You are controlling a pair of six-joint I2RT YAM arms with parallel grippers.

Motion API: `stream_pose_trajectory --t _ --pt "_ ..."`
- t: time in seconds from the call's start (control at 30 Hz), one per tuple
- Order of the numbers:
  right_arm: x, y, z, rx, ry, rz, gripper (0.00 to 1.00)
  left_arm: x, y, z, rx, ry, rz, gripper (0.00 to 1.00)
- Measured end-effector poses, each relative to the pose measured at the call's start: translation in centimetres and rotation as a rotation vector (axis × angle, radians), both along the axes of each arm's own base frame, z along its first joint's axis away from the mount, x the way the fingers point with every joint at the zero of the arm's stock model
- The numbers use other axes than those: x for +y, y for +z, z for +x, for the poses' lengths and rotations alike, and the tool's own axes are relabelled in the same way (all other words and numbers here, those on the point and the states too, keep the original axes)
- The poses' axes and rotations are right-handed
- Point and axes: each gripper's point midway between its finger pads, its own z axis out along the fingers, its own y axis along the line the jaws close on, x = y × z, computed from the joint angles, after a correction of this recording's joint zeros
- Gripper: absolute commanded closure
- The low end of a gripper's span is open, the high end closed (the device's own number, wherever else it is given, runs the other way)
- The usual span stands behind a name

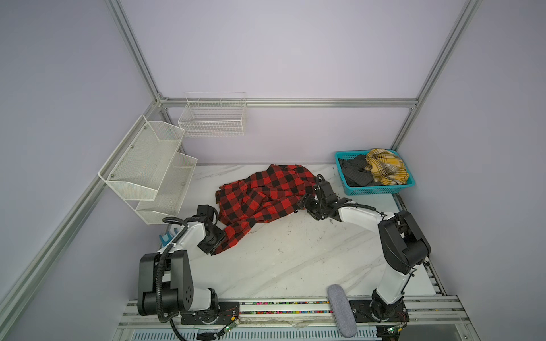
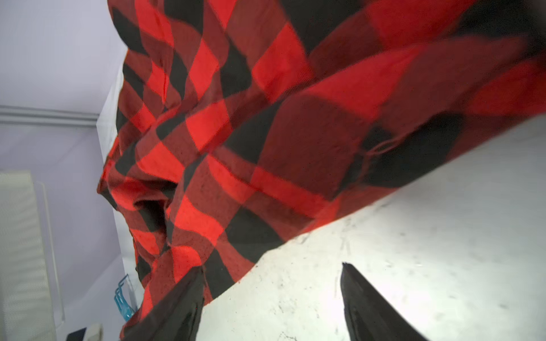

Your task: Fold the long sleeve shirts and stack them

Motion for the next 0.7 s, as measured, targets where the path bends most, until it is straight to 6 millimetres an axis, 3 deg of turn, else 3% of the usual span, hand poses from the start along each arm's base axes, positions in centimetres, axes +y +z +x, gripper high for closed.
stream_pose_trajectory --t 0.13,0.23,0.5,0.7 --pt "-4.8 1.7 1.8 -0.036 -0.088 0.006 0.23 -0.4 1.6 0.5 -0.067 -0.022 -0.015 1.0" --pt "-6.9 1.9 2.9 -0.039 -0.117 0.015 0.23 -0.7 4.8 0.8 -0.161 -0.051 0.0 1.0" --pt "-5.1 0.8 3.9 0.008 -0.044 0.072 0.3 -2.9 20.8 4.4 -0.645 -0.151 0.011 1.0" --pt "-4.4 0.8 3.5 0.033 -0.029 0.109 0.29 -4.4 27.2 6.2 -0.781 -0.187 -0.029 1.0"
